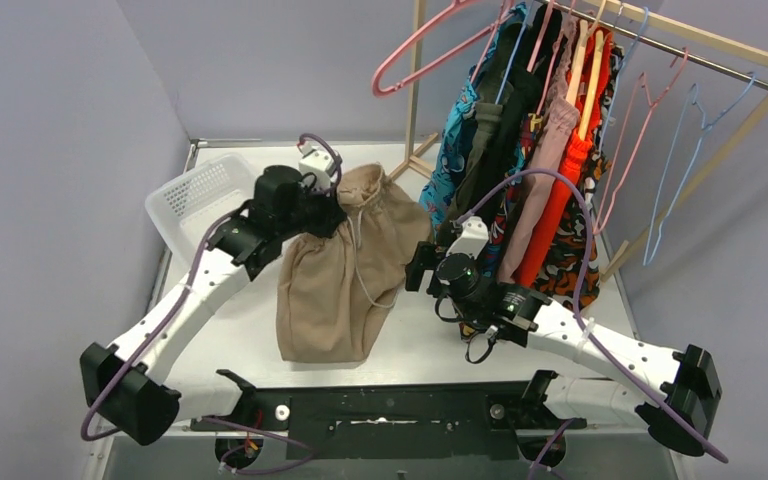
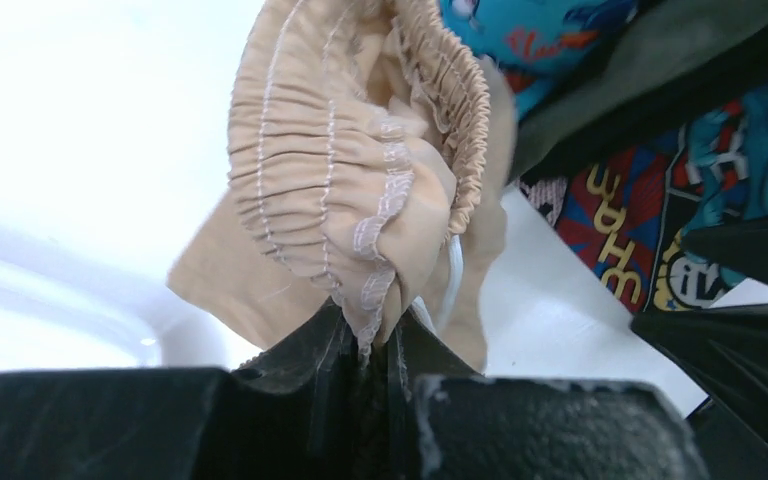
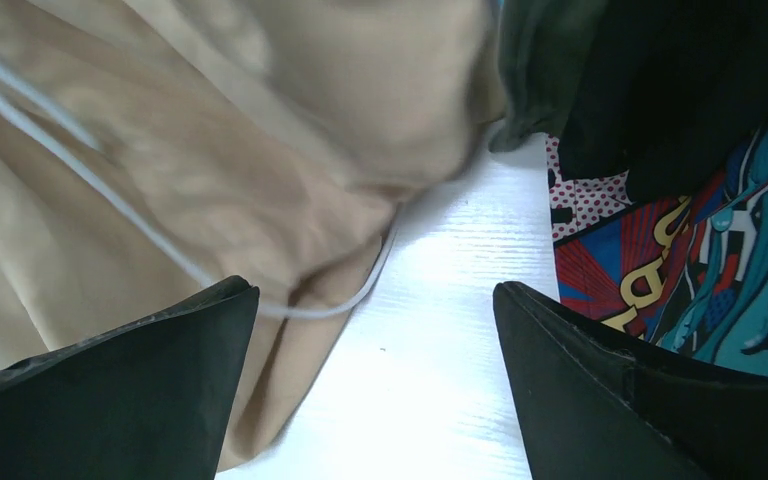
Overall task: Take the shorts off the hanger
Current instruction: Pick up the shorts at the center of the board.
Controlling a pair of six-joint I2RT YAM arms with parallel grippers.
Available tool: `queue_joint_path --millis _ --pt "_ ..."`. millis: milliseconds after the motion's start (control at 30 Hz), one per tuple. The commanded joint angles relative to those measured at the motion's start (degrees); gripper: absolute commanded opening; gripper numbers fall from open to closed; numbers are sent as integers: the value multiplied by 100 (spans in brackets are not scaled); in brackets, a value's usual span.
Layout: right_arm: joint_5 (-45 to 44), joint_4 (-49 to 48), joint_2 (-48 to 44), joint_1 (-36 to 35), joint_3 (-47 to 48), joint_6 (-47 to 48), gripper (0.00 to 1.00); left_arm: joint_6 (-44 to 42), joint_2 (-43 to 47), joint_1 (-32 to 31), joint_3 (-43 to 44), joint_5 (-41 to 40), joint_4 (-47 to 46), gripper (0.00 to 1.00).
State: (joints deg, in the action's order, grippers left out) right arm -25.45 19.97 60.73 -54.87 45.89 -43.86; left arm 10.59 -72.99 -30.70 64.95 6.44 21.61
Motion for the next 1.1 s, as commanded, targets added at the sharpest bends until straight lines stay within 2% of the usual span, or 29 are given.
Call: queue_joint_path --millis 0,133,233,300,433,600,633,733,833,967,1067 --pt "-507 -213 -288 -13 -12 -295 92 -679 410 4 710 -79 1140 0" --pt "-610 -326 -539 -10 -229 -481 93 -934 502 -42 675 1236 1481 0" --pt "-681 -408 -736 -14 -402 -590 93 -900 341 -156 201 1707 1424 0" --pt "-727 -410 -846 -15 -459 -640 93 -666 222 -255 -249 1804 1076 0" --pt "-832 -397 -1019 1 -543 -711 93 163 -102 -529 -1247 1287 -395 0" --pt "-842 -328 -1071 13 -570 -800 94 584 -792 -610 -1460 584 -1223 21" --pt "-843 -319 -1066 16 -572 -812 94 586 -915 -607 -1426 556 -1294 32" --pt "-859 -264 -1065 19 -573 -851 94 560 -1242 -625 -1328 728 -1408 55" --pt "-884 -193 -1066 43 -564 -873 94 583 -1406 -665 -1349 1124 -1484 70" --pt "-900 -207 -1068 60 -602 -888 95 572 -1640 -848 -1482 1180 -1380 75" --pt "-878 -254 -1026 66 -625 -881 96 634 -1923 -1166 -1508 587 -1098 77"
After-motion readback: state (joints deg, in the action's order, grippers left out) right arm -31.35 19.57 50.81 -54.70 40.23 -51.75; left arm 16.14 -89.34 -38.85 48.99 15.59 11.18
